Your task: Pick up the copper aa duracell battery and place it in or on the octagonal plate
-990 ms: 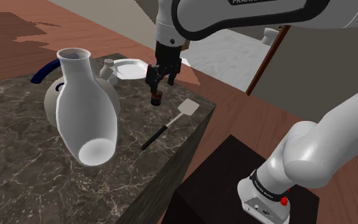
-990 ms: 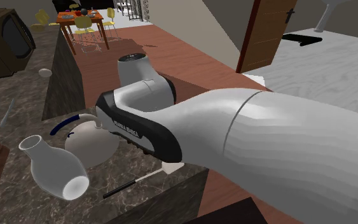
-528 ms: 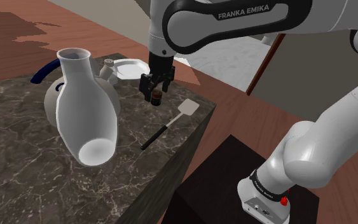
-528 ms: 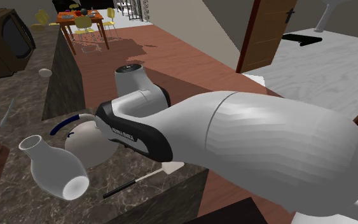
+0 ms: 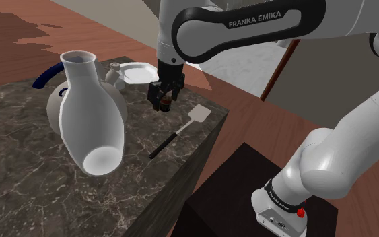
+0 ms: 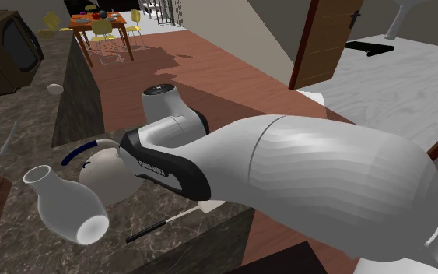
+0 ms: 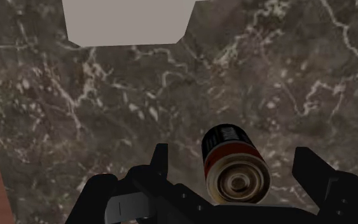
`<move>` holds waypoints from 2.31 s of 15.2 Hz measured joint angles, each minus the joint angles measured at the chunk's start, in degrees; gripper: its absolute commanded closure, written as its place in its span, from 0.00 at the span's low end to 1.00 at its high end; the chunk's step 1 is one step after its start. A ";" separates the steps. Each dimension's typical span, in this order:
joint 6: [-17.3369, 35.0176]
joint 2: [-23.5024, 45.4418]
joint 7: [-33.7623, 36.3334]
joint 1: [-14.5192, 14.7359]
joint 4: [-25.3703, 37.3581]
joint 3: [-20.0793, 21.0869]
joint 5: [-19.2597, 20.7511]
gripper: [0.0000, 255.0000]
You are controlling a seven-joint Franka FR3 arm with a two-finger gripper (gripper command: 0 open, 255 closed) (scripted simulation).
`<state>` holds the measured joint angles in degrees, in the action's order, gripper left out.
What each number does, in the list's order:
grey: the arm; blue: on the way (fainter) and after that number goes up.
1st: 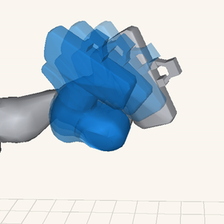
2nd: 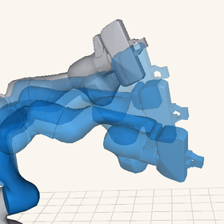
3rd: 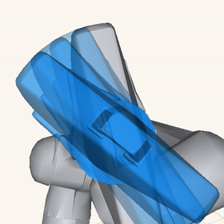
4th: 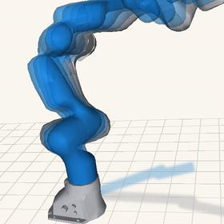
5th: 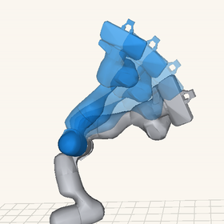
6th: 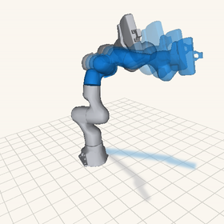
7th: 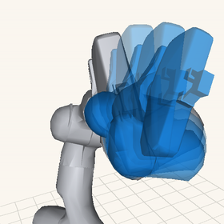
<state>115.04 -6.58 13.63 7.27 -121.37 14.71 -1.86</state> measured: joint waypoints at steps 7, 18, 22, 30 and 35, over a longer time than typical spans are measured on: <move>0.00 0.00 0.00 0.00 0.00 0.00 0.00 1.00; -4.58 -1.05 -0.32 -0.12 3.57 -0.25 -0.19 1.00; -7.50 -1.64 -0.19 -0.05 5.93 -0.21 -0.31 1.00; -12.90 0.57 -0.56 -0.47 13.50 -0.55 0.34 1.00; -14.78 10.60 -2.50 -1.76 25.06 -1.74 2.75 1.00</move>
<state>100.26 4.02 11.14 5.51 -96.30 12.97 0.89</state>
